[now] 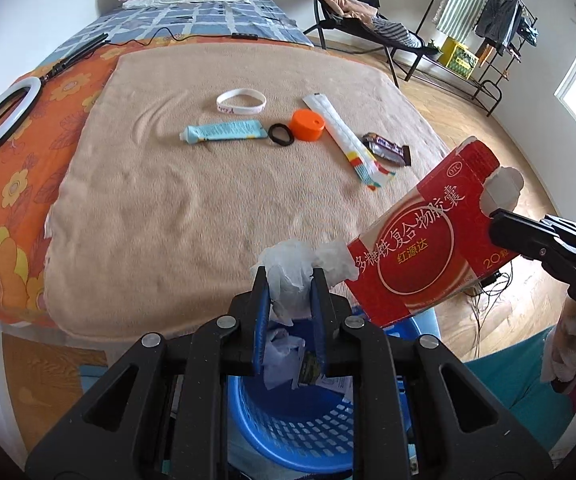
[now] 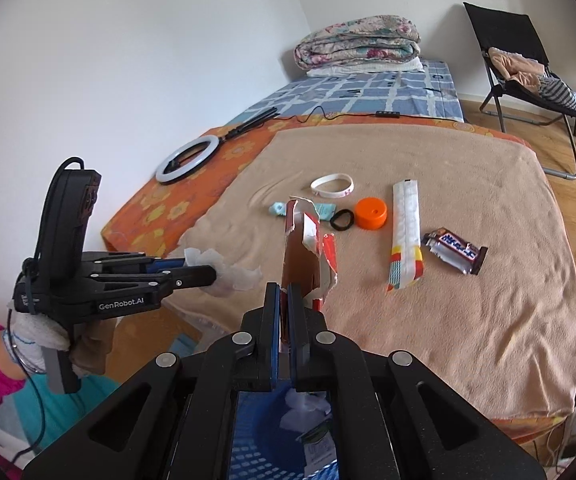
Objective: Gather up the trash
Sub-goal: 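Carry the red box and tissue to the blue basket and release both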
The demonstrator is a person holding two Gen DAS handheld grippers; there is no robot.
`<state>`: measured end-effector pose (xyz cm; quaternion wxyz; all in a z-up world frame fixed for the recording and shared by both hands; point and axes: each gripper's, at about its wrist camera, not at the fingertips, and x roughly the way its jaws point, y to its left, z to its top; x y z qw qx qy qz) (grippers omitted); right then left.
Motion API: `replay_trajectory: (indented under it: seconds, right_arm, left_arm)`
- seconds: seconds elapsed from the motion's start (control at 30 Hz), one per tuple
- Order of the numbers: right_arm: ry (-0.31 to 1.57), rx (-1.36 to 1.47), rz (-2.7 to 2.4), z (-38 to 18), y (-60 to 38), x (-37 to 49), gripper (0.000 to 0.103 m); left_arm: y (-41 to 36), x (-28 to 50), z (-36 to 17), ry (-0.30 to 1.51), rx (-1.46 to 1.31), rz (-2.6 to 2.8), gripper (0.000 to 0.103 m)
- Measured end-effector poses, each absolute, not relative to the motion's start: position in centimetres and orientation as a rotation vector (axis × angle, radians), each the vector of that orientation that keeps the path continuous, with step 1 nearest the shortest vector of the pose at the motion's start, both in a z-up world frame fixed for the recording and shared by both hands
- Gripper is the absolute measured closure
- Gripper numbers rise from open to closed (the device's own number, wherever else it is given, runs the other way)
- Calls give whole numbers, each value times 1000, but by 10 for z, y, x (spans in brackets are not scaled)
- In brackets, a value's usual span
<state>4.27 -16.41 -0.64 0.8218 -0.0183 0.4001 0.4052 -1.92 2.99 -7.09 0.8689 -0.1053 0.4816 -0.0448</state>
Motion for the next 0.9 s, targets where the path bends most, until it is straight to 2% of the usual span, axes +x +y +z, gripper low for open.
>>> replay_trajectory:
  seconds: [0.4, 0.9]
  right_arm:
    - [919, -103, 896, -43, -168, -3, 101]
    - [956, -131, 916, -62, -171, -29, 101]
  left_arm:
    - [12, -63, -132, 1157, -180, -133, 85]
    - [-7, -64, -155, 1226, -141, -171, 85]
